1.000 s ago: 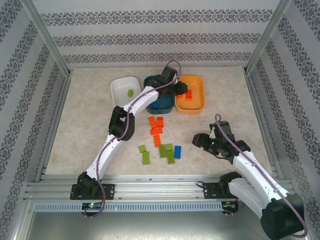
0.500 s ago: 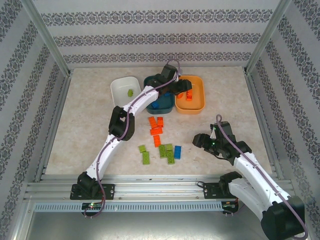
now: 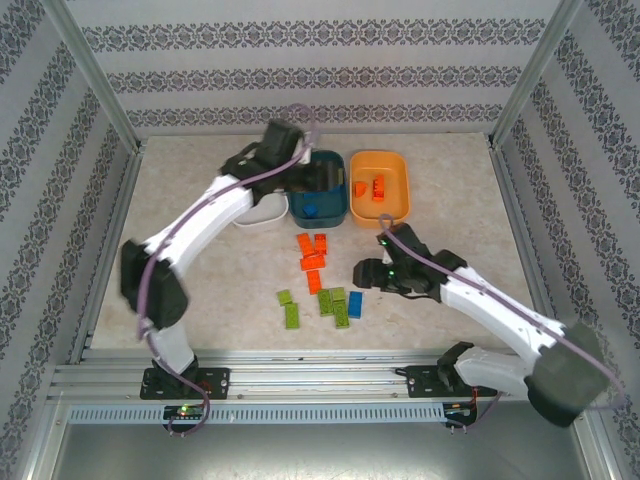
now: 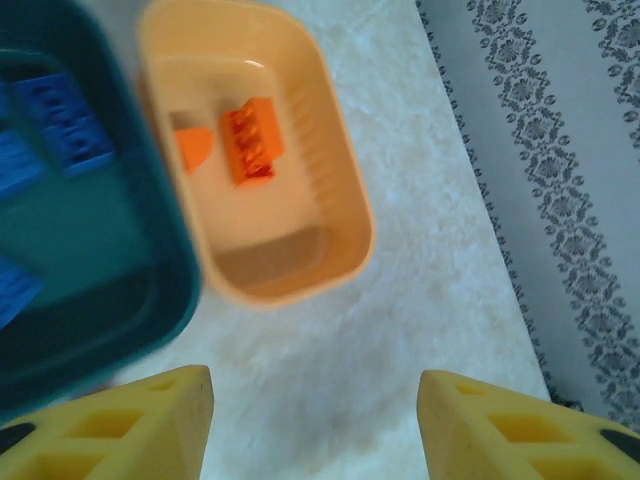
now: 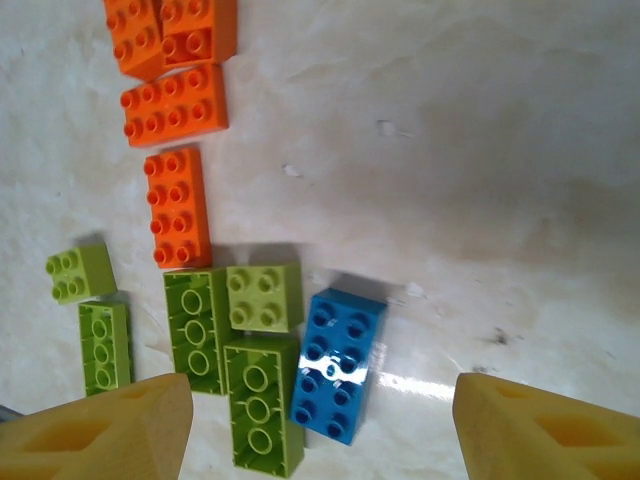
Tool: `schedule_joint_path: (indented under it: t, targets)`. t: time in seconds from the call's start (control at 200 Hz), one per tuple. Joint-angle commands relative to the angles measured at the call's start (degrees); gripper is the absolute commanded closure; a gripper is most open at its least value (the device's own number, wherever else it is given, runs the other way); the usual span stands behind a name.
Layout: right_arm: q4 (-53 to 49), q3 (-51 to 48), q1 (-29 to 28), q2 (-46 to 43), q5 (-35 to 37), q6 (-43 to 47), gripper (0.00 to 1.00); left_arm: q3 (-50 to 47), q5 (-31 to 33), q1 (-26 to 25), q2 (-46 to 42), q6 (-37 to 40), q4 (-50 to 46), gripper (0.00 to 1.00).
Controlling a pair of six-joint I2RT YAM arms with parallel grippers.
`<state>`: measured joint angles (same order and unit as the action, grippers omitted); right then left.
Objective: Sort the legos into containers by color
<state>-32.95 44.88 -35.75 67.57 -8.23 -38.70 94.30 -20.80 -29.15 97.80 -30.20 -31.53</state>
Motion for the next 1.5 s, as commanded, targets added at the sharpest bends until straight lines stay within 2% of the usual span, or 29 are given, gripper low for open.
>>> schedule_joint_path:
  t: [0.0,0.115,0.25,0.395,0.565,0.859,1.099,1.494]
  targets:
    - [0.4,6.1,-3.2,7.5,3.3,2.9,0.30,-15.3,4.4,3.5,-8.8,2.0,0.0,0.43]
    - [-1.7,13.5,-6.7,17.4,3.8,5.5,0.30,-27.4,5.6,4.7,-19.2,2.1,-1.1,0.43]
    - [-3.5,21.3,-9.8,27.9,3.4,7.6,0.29,-37.1,6.7,5.5,-28.9,1.0,-2.2,0.40]
    - [-7.4,29.1,-12.2,36.4,5.6,9.4,0.29,-43.4,7.4,6.6,-36.7,-0.6,-4.6,0.39]
    - [-8.5,33.4,-13.3,42.3,6.8,9.7,0.31,-46.5,9.4,7.4,-43.2,-1.4,-9.1,0.38]
    - [-10.4,37.1,-13.7,48.8,9.3,9.5,0.38,-50.9,9.2,8.0,-47.7,-2.5,-10.3,0.38]
    - [-10.6,38.9,-14.1,52.2,9.5,8.8,0.44,-50.5,9.2,8.5,-48.5,-1.5,-11.4,0.38]
    - [-9.1,39.7,-14.9,52.2,8.3,7.6,0.60,-51.0,8.8,9.4,-49.9,-0.8,-12.7,0.38]
